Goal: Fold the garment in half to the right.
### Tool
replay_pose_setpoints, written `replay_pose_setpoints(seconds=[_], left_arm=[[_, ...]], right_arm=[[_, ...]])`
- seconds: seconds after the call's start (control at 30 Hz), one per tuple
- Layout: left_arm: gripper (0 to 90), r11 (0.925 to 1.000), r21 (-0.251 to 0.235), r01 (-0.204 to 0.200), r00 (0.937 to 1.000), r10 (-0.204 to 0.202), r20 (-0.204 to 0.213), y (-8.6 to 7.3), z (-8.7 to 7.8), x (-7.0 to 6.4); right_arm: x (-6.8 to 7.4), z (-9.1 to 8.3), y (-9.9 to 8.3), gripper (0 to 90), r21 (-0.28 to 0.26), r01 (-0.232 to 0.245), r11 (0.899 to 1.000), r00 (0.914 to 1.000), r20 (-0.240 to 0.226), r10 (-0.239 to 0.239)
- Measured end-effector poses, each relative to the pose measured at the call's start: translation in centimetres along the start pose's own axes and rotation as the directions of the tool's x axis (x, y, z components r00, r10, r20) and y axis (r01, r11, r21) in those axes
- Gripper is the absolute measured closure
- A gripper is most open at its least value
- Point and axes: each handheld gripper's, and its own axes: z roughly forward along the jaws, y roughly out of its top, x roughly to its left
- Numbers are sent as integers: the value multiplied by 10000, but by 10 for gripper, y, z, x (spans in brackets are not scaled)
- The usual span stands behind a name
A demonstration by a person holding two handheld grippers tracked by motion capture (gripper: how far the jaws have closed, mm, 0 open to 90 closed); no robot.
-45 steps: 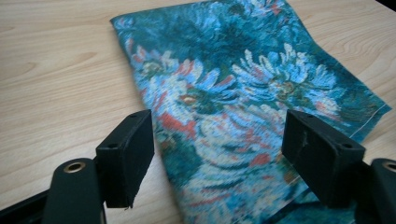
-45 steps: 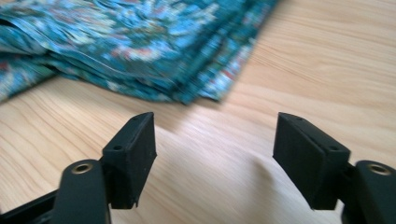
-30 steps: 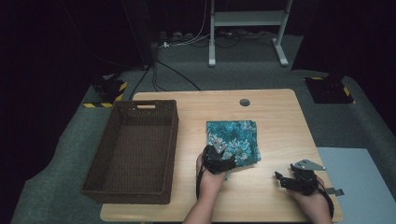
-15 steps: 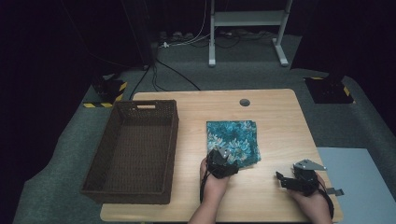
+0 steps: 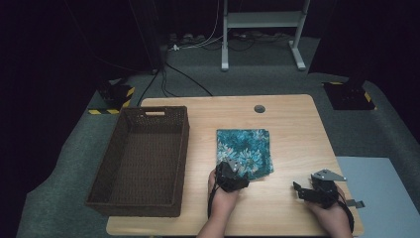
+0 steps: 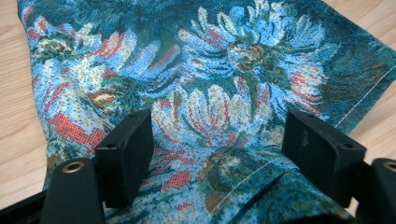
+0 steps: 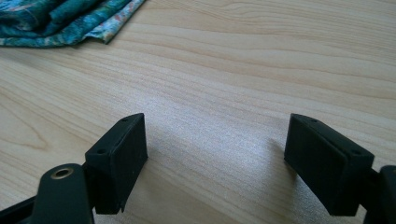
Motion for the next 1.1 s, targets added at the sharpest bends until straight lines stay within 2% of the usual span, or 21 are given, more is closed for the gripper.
replay_pose_setpoints(seconds=[0.33, 0.43, 0.6, 0.73, 0.83, 0.97, 1.1], left_arm=[[251, 9999, 103, 51, 9998, -50, -181, -10, -14, 27], [250, 9997, 183, 158, 9996, -153, -254, -13, -19, 37], [253, 9987, 332, 381, 9985, -368, -394, -12, -26, 45], [253, 9993, 5, 377, 9985, -376, -405, -1, -34, 42], [253, 9995, -254, 183, 9994, -190, -273, 12, -37, 34], [250, 9987, -439, 241, 9997, -242, -25, 23, -32, 24], [250, 9994, -336, 92, 9999, -91, 58, 30, -21, 11]], right_arm=[[0, 0, 0, 211, -4, -5, 10000, 10000, 0, 5], [0, 0, 0, 212, -5, -12, 10000, 10000, 1, 12], [0, 0, 0, 214, -6, -7, 10000, 10000, 14, 7], [0, 0, 0, 216, -8, -11, 10000, 10000, 25, 11], [0, 0, 0, 216, -10, -9, 10000, 10000, 25, 9], [0, 0, 0, 217, -9, -12, 10000, 10000, 25, 12], [0, 0, 0, 217, -9, -17, 10000, 10000, 21, 17]])
